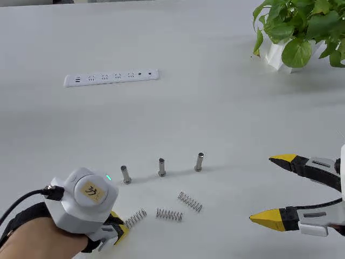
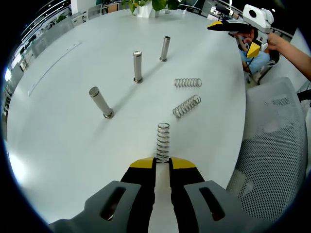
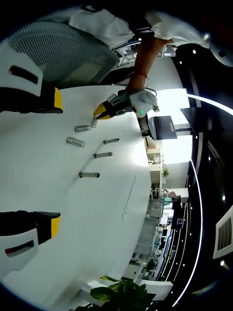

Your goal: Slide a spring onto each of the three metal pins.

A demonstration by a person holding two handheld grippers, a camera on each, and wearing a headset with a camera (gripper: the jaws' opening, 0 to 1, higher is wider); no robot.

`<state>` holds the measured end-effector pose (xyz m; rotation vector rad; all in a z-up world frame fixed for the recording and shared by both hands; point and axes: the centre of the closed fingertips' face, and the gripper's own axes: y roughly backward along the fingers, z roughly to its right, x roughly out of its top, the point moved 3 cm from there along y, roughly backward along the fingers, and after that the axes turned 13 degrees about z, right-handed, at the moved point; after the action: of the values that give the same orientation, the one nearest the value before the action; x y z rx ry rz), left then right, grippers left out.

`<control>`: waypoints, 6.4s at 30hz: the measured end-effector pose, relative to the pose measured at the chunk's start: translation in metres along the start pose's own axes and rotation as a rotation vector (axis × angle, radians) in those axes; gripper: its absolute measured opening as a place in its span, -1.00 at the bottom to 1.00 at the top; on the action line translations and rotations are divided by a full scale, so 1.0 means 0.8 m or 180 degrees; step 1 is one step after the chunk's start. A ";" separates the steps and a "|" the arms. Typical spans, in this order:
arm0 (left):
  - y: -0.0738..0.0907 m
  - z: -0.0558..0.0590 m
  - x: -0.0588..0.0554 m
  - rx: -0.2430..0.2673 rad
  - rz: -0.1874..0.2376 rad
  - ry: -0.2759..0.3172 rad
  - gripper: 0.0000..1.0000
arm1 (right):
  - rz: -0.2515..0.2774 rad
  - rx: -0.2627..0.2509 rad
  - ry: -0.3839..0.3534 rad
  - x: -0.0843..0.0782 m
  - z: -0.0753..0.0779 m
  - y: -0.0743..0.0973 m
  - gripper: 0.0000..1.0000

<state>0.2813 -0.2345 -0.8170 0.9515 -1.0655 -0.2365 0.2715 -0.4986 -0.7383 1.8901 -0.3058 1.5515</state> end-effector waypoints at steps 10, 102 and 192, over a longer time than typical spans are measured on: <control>-0.003 0.003 0.004 -0.0032 -0.0020 0.0000 -0.79 | 0.0008 -0.0021 -0.0027 -0.003 0.001 0.002 0.63; 0.116 0.081 0.150 -0.0746 0.2255 0.0249 -0.86 | 0.0924 0.0827 -0.1007 0.160 -0.128 -0.106 -0.58; 0.106 0.098 0.148 -0.0963 0.2217 0.0057 -0.86 | 0.0021 0.1482 -0.0005 0.186 -0.142 -0.094 -0.56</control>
<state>0.2539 -0.2958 -0.6659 0.2762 -1.2397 0.1845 0.2652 -0.3381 -0.6164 2.2371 0.0587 1.7349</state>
